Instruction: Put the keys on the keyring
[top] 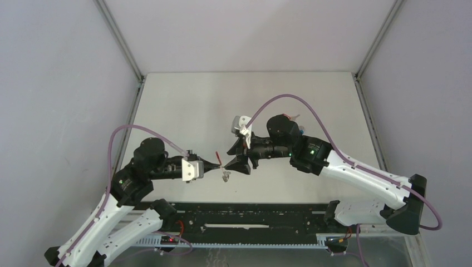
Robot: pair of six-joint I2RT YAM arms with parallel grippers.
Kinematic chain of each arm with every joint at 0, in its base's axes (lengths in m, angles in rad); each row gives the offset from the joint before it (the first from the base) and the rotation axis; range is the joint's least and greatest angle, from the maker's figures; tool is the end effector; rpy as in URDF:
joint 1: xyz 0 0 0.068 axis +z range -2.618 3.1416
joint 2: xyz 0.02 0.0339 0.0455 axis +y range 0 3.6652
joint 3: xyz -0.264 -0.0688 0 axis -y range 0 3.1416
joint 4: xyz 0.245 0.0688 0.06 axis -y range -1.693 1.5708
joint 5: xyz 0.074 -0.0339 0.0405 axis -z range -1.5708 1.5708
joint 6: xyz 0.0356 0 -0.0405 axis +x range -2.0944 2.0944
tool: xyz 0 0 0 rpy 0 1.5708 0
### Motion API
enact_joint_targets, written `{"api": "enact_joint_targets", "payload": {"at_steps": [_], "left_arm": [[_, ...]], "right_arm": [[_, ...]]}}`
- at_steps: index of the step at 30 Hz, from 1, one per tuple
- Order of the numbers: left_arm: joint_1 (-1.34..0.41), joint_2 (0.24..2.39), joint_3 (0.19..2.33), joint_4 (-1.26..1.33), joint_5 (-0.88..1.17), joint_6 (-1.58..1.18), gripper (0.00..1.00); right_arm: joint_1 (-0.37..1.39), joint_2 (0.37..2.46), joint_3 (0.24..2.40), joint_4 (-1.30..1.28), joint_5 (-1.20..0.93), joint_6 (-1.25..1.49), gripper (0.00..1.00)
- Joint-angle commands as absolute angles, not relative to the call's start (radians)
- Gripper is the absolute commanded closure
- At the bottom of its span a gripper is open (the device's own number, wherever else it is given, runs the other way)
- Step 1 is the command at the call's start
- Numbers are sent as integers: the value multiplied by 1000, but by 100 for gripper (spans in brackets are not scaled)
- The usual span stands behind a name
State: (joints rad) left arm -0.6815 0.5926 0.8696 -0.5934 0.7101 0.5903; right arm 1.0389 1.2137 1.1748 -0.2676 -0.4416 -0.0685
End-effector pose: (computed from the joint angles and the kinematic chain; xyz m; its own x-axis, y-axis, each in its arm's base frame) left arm 0.0757 -0.0913 0.3542 0.3330 0.2734 -0.9024 0.9311 0.0559 0.3605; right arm 0.1269 0.2457 0.3792 -0.0852 -0.2668 -0.9600 -0.9940 0.0893 0.0634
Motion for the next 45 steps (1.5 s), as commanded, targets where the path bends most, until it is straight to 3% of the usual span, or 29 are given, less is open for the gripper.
{"api": "enact_joint_targets", "payload": {"at_steps": [1, 17, 34, 41, 45], "left_arm": [[-689, 579, 906, -557, 719, 561, 100], [-689, 572, 910, -564, 716, 541, 100], [-688, 592, 925, -568, 719, 531, 100], [-689, 597, 927, -568, 714, 525, 100], [-688, 595, 924, -570, 716, 525, 100]], "right_arm": [[1072, 1199, 1169, -212, -423, -43, 40], [1106, 1119, 1133, -173, -324, -58, 36], [1126, 1161, 1155, -141, -405, -147, 41], [1140, 1187, 1171, -149, -415, -162, 52], [1141, 1186, 1173, -145, -405, -163, 66]]}}
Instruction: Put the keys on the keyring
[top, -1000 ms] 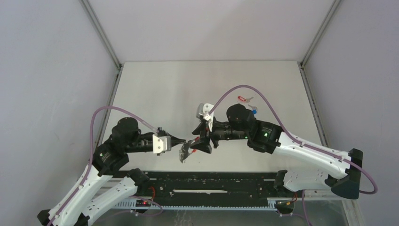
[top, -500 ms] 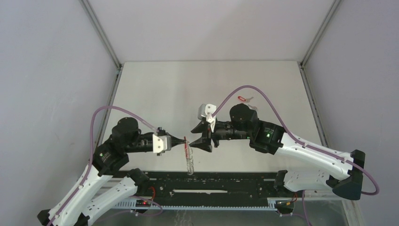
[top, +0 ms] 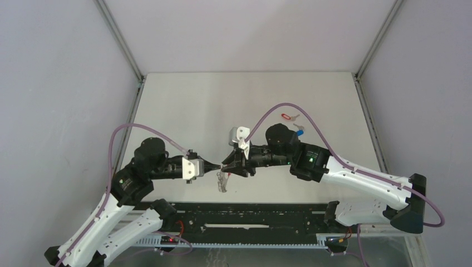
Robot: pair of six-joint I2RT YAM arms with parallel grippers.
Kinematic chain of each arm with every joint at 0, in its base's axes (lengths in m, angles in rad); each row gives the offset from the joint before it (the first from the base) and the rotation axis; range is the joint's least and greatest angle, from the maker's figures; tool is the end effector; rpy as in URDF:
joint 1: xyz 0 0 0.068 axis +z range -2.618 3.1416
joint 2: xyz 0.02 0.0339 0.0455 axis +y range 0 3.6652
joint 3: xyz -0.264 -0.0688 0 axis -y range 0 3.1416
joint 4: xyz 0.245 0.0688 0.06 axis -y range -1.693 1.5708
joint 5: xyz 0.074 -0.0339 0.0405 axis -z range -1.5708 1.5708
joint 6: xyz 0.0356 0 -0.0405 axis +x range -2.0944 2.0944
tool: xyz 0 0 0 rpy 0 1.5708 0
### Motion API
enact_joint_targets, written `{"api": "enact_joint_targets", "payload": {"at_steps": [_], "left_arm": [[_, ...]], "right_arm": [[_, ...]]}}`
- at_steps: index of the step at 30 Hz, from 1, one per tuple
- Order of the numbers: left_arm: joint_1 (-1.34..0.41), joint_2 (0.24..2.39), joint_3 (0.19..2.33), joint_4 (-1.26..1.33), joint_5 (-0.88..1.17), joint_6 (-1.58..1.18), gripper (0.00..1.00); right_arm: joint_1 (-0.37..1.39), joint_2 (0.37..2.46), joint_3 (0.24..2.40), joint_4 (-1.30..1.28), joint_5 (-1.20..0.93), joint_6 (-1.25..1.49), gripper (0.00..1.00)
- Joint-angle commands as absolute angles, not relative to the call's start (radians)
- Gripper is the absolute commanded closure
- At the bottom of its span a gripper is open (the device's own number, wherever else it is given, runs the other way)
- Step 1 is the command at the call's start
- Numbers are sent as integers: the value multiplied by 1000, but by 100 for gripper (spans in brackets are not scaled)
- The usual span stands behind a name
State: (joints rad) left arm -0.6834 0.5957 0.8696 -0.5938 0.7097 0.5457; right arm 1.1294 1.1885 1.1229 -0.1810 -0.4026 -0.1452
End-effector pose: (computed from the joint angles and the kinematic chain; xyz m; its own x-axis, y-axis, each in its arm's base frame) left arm 0.0761 -0.0919 0.3539 0.2891 0.2723 -0.9178 0.9460 0.0659 0.3175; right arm 0.1042 0.2532 0.3762 0.0407 -0.2256 -0.9734 -0.9988 0.0170 -0.0457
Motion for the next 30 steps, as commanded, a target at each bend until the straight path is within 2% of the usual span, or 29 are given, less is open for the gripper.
{"api": "enact_joint_targets", "payload": {"at_steps": [1, 6, 9, 10, 12, 15, 18, 24, 30], "left_arm": [[-689, 596, 923, -571, 717, 526, 100], [-689, 603, 925, -574, 727, 526, 100], [-689, 608, 926, -581, 746, 525, 100], [-688, 609, 926, -588, 754, 524, 96], [-689, 618, 932, -612, 765, 522, 70], [-688, 631, 932, -645, 781, 496, 60], [-689, 631, 923, -627, 779, 443, 60], [-687, 624, 929, -611, 753, 383, 75], [-686, 607, 924, -586, 769, 318, 82]], "right_arm": [[1143, 1186, 1172, -141, -404, -161, 72], [1150, 1190, 1172, -127, -391, -150, 100], [1154, 1193, 1172, -133, -381, -142, 100], [1155, 1192, 1172, -138, -381, -139, 100], [1156, 1187, 1171, -148, -380, -139, 100], [1157, 1180, 1172, -152, -387, -130, 100], [1157, 1180, 1171, -143, -402, -114, 100], [1162, 1179, 1150, -115, -396, -82, 100], [1177, 1167, 1120, -66, -376, -56, 100]]}}
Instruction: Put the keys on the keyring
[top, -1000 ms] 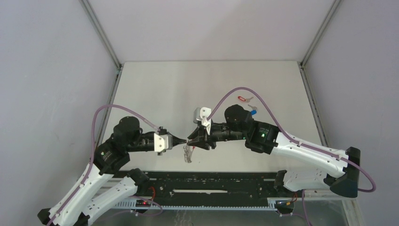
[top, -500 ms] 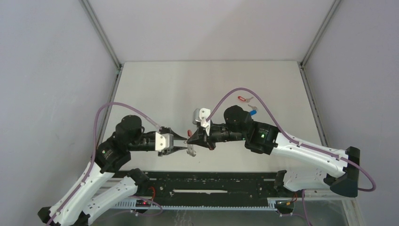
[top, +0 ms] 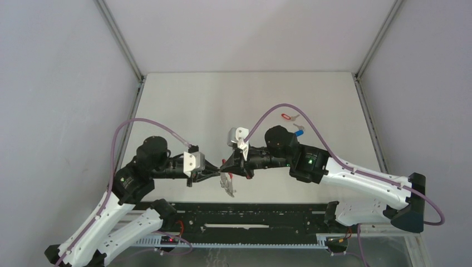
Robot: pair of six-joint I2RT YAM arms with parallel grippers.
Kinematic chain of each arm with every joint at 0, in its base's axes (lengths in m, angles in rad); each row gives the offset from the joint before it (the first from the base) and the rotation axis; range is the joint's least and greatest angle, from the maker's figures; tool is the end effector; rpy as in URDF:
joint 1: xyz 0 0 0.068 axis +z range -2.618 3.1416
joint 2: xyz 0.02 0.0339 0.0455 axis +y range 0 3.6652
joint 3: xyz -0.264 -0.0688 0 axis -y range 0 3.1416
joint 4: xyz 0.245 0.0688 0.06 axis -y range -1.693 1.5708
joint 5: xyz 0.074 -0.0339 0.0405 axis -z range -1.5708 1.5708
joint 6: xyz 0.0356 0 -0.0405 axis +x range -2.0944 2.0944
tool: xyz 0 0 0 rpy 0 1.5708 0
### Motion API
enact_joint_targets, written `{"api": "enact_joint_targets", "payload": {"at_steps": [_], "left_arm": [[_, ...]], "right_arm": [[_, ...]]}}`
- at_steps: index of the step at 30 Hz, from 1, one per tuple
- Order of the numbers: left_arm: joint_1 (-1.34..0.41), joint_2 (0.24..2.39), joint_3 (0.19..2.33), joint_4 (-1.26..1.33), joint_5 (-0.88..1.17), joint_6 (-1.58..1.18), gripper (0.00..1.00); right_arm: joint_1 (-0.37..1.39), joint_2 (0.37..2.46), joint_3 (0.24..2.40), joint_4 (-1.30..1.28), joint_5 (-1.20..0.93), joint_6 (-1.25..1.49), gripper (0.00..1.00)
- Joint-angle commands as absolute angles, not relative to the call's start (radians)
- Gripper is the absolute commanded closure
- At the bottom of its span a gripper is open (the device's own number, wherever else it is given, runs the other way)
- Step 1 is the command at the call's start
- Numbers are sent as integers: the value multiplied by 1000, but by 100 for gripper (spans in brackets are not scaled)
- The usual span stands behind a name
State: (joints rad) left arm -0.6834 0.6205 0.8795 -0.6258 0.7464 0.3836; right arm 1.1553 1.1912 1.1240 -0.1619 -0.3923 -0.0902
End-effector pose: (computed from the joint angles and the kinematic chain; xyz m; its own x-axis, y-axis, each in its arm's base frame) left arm 0.0779 -0.0946 0.3518 0.0996 0.2733 -0.9568 0.9897 0.0720 0.1236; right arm 0.0985 0.2569 0.3778 -0.0016 -0.2098 -0.9777 -0.9999 0.0135 -0.0013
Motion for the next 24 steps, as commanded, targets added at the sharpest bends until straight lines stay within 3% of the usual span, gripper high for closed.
{"api": "enact_joint_targets", "payload": {"at_steps": [1, 7, 11, 15, 21, 24], "left_arm": [[-686, 610, 923, -583, 769, 313, 83], [-686, 620, 942, -581, 781, 306, 85], [-687, 614, 935, -593, 757, 330, 99], [-686, 606, 939, -588, 731, 334, 100], [-687, 604, 948, -642, 727, 485, 100], [-687, 596, 942, -664, 730, 572, 100]], "right_arm": [[1180, 1167, 1119, -63, -375, -55, 100], [1193, 1171, 1120, -67, -359, -54, 100], [1195, 1160, 1107, -59, -354, -51, 100], [1196, 1158, 1103, -74, -367, -46, 100], [1104, 1094, 1103, -105, -419, 5, 56], [985, 1053, 1103, -107, -447, 85, 46]]}}
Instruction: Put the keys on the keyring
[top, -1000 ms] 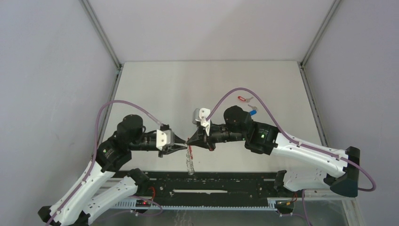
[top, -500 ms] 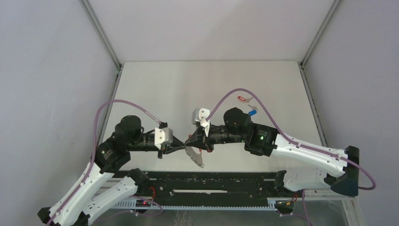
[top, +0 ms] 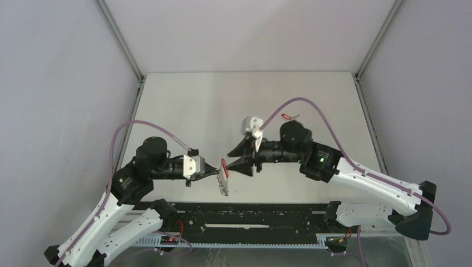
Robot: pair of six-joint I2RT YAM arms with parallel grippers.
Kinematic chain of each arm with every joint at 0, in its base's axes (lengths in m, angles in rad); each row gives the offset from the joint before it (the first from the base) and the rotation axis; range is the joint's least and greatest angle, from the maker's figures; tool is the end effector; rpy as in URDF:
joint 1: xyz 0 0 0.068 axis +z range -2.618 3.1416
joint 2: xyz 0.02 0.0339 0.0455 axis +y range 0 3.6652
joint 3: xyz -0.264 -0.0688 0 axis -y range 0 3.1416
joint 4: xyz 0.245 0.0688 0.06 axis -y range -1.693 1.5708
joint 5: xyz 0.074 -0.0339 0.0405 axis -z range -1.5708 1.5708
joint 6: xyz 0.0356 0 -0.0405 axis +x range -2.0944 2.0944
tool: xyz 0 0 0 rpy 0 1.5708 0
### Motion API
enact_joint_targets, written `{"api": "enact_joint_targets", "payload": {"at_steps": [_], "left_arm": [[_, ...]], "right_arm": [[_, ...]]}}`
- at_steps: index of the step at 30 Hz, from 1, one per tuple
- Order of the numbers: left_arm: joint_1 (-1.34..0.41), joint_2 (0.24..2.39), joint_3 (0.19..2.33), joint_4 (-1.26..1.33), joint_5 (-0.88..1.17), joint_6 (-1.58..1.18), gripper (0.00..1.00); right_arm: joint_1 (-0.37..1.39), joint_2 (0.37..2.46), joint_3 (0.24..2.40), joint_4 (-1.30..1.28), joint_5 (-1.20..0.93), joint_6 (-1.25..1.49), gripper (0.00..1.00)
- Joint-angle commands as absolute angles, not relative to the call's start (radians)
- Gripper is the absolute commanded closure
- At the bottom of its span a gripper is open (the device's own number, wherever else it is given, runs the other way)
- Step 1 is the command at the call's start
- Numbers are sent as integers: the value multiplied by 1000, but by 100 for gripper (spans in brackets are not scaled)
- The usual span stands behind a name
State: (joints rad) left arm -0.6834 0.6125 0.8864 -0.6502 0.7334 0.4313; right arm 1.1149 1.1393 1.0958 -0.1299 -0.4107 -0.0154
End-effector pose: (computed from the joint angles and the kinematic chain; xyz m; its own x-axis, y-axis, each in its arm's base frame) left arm 0.0757 -0.0924 0.3524 0.1391 0.2873 -0.9477 0.9838 0.0692 0.1653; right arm 0.1026 0.2415 0.3842 -0.0606 -0.1557 -0.9859 -0.9974 0.0482 0.0537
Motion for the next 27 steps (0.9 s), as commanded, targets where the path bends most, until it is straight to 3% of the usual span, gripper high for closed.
{"api": "enact_joint_targets", "payload": {"at_steps": [1, 6, 9, 14, 21, 27], "left_arm": [[-687, 595, 942, -669, 734, 597, 100], [-686, 591, 941, -684, 751, 675, 100], [-687, 592, 938, -689, 752, 678, 100], [-686, 585, 902, -607, 740, 503, 100], [-686, 601, 893, -581, 759, 443, 100], [-686, 613, 902, -582, 772, 439, 100]], "right_arm": [[936, 1044, 1103, -114, -444, 114, 43], [728, 1058, 1098, -213, -303, 207, 30], [588, 1117, 1052, -250, -128, 276, 29], [340, 1325, 1001, -261, -31, 428, 29], [258, 1592, 1028, -109, 53, 401, 32], [240, 1783, 1183, -133, 79, 380, 36]]}}
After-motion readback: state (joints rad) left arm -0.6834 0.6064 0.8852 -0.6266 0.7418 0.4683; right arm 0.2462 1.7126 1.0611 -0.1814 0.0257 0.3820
